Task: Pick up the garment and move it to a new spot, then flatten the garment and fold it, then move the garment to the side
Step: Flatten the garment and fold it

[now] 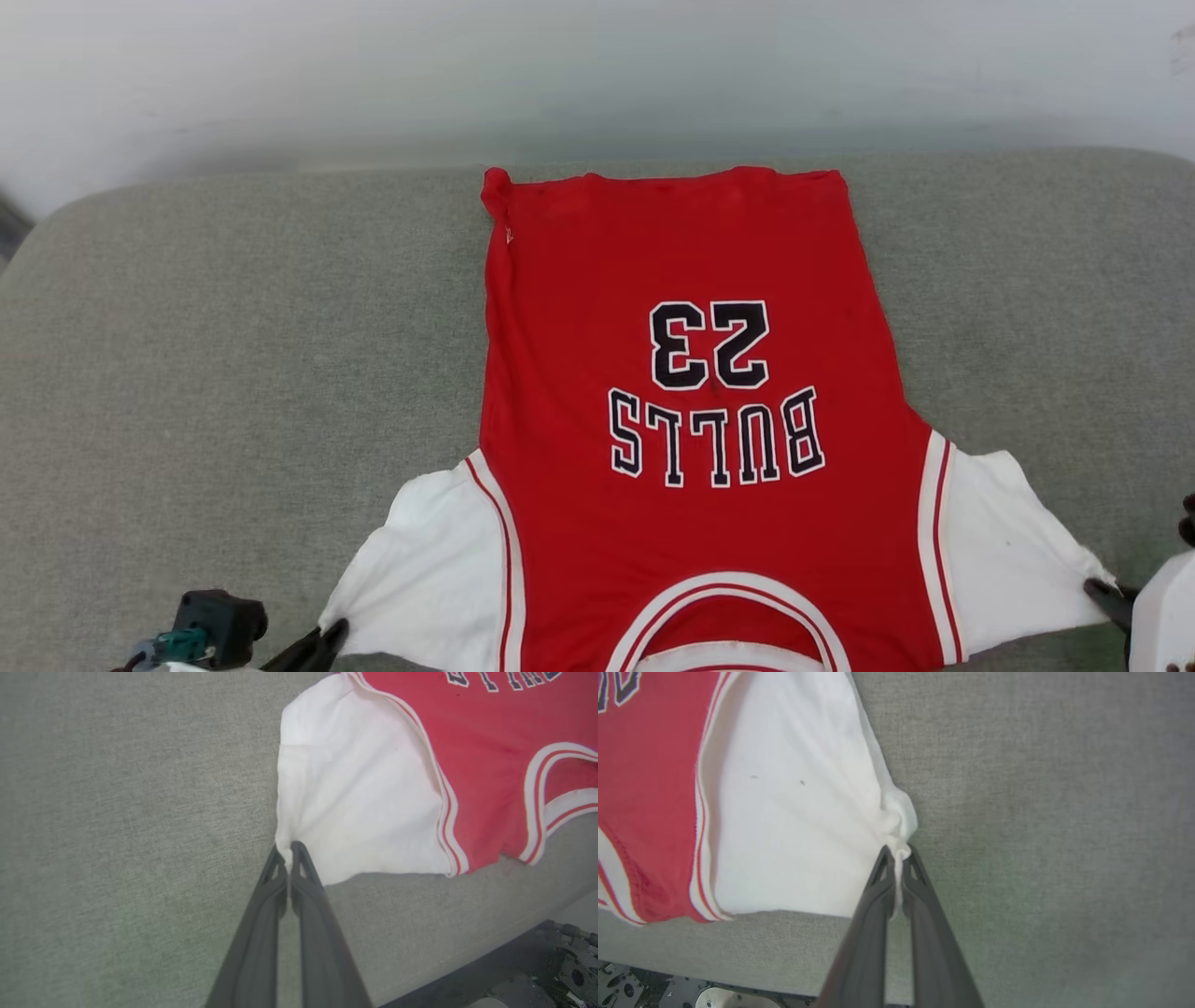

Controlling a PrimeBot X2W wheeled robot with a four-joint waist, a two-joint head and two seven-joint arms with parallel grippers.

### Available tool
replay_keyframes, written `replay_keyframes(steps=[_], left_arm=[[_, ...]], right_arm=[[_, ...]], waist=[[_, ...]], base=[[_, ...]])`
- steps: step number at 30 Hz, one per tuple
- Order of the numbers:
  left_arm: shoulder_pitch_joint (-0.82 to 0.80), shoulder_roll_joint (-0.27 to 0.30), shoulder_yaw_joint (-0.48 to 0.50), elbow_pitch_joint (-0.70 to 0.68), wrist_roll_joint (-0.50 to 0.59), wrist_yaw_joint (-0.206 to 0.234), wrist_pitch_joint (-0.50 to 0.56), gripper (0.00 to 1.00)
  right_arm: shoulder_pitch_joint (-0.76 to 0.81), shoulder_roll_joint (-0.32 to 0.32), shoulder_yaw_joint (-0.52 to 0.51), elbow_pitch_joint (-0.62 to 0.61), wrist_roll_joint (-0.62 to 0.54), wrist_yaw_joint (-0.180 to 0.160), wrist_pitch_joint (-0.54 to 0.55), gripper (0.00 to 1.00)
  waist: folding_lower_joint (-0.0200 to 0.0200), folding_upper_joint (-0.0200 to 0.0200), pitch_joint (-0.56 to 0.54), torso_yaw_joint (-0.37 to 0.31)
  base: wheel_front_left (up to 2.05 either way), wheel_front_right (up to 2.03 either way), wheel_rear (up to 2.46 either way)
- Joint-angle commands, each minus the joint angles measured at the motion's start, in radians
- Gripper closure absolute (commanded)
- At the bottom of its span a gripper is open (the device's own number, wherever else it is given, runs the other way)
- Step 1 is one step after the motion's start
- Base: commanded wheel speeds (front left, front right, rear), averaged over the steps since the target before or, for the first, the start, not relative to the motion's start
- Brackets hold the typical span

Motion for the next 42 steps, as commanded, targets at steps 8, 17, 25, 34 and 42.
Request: replay_keyframes(steps=[8, 17, 25, 34, 42], left_arm=[[0.004, 0.014, -0.031, -0.168, -0.011, -0.008, 0.061, 1.0], [-0.023, 0.032, -0.062, -0.361, 0.009, -0.009, 0.119, 1.0], [-0.09, -0.006, -0.121, -0.432, 0.056, -0.036, 0.12, 1.0], [-0.156, -0.059, -0.179, -0.454, 0.079, -0.063, 0.101, 1.0], [-0.184, -0.087, -0.208, -0.425, 0.065, -0.077, 0.079, 1.0]], right_arm=[[-0.119, -0.064, -0.016, -0.157, 0.06, -0.001, 0.047, 0.0], [-0.426, -0.092, -0.033, -0.207, 0.029, -0.001, 0.268, 0.0], [-0.758, -0.114, -0.09, -0.112, -0.067, -0.001, 0.496, 0.0], [-1.008, -0.136, -0.124, 0.014, -0.237, -0.001, 0.6, 0.0], [-1.059, -0.127, -0.175, 0.083, -0.348, -0.001, 0.655, 0.0]], waist=[[0.0002, 0.0, 0.09, 0.053], [0.0002, 0.0, 0.244, 0.186], [0.0002, 0.0, 0.4, 0.335], [0.0002, 0.0, 0.51, 0.443], [0.0002, 0.0, 0.548, 0.502]], base=[[0.0, 0.0, 0.0], [0.0, 0.0, 0.0], [0.0, 0.0, 0.0], [0.0, 0.0, 0.0], [0.0, 0.0, 0.0]])
